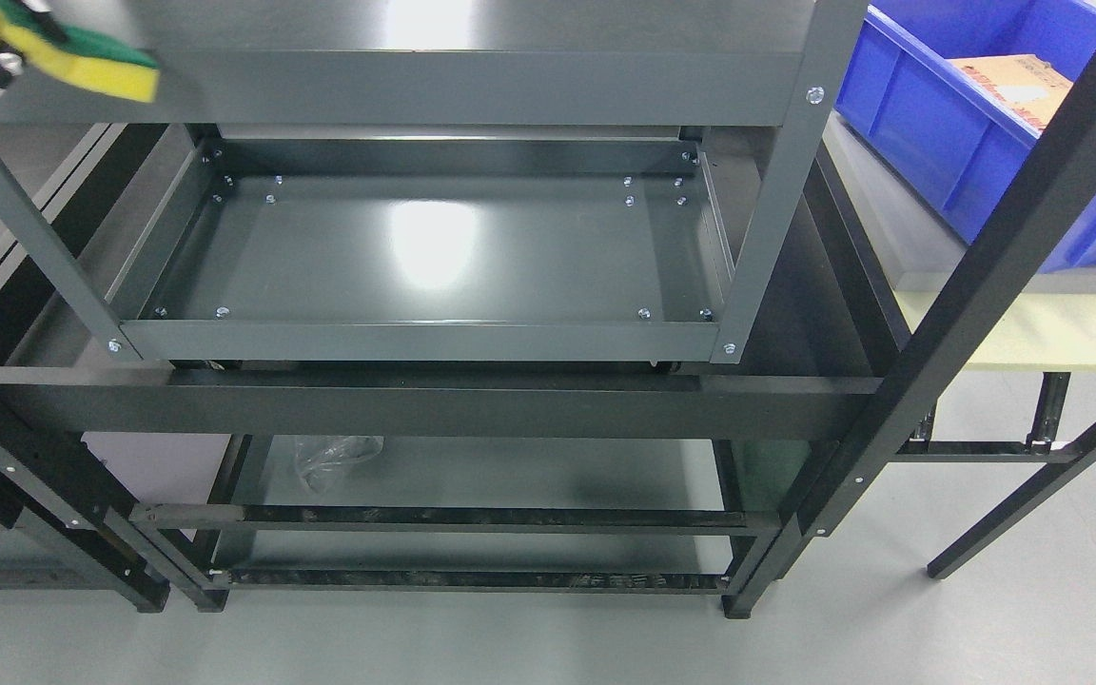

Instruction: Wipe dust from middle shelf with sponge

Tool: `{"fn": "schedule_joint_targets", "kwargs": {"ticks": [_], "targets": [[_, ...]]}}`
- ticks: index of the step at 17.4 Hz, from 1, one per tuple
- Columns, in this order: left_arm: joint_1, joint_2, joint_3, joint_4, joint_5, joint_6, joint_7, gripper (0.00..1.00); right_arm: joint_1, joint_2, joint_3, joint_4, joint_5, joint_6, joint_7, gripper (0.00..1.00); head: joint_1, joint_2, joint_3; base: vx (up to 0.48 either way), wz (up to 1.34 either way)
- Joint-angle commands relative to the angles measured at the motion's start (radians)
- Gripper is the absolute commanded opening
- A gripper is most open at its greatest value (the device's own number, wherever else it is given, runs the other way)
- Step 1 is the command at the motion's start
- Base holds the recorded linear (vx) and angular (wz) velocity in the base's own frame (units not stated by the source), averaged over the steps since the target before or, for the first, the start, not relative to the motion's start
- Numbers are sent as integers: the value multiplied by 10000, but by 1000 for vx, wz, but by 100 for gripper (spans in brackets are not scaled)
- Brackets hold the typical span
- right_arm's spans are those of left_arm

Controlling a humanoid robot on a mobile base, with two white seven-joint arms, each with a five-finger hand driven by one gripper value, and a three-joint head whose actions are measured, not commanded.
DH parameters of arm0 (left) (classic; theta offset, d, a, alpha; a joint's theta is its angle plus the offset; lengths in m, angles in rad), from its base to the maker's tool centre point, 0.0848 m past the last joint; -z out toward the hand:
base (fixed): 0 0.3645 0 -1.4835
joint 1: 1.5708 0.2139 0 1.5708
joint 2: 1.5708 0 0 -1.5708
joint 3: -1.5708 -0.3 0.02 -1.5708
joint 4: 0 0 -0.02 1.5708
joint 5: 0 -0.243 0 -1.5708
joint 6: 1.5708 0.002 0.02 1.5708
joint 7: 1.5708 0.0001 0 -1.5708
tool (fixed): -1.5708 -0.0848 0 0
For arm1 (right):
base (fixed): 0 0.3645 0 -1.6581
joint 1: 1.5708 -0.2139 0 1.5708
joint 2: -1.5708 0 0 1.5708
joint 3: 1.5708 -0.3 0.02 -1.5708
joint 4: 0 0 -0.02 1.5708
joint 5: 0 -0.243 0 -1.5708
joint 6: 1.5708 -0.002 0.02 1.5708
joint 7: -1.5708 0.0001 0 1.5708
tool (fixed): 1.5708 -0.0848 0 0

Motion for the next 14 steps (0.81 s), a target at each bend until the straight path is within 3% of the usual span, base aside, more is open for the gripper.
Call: {"fn": "schedule_joint_targets", "kwargs": {"ticks": [1, 8, 14], "targets": [[-1148, -3656, -1761, 31, -1065, 4, -86, 1, 0, -175, 0, -174, 0, 6, 8, 100, 0, 0, 0, 0, 0], [-1929, -6478, -2513, 154, -2202, 4, -117, 1, 0, -175, 0, -174, 0, 6, 8, 100, 0, 0, 0, 0, 0], [-3080, -8226, -2452, 963, -2172, 4, -117, 1, 0, -175, 0, -174, 0, 6, 8, 100, 0, 0, 0, 0, 0]]}}
